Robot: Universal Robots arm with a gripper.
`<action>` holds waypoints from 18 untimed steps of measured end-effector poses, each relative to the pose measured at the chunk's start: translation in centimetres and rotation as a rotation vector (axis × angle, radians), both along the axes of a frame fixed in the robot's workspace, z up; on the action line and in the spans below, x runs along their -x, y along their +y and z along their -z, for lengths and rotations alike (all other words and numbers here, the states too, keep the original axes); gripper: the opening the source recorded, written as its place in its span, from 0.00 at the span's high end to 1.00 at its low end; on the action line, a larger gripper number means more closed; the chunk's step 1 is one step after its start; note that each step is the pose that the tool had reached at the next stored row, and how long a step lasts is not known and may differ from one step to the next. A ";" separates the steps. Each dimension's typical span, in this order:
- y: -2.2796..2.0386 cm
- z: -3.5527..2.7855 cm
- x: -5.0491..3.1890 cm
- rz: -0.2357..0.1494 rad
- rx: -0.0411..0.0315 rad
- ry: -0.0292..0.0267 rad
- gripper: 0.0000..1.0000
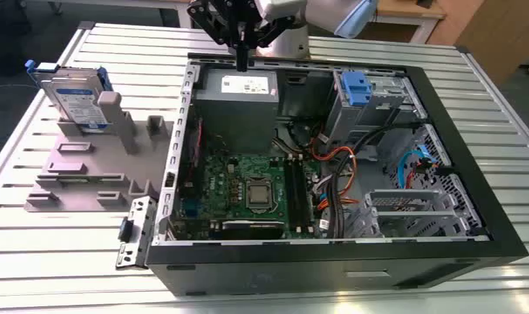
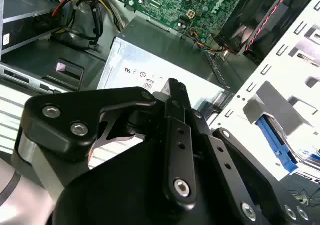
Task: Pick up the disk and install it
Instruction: 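Reach for the disk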
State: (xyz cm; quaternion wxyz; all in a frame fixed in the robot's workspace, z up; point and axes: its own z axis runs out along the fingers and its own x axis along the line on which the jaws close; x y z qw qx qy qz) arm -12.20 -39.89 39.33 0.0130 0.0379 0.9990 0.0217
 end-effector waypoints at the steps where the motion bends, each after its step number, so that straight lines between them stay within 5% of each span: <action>1: 0.00 0.00 0.00 0.000 -0.0001 0.0000 0.89; 18: 0.00 0.13 0.77 0.000 -0.0001 -0.0001 0.89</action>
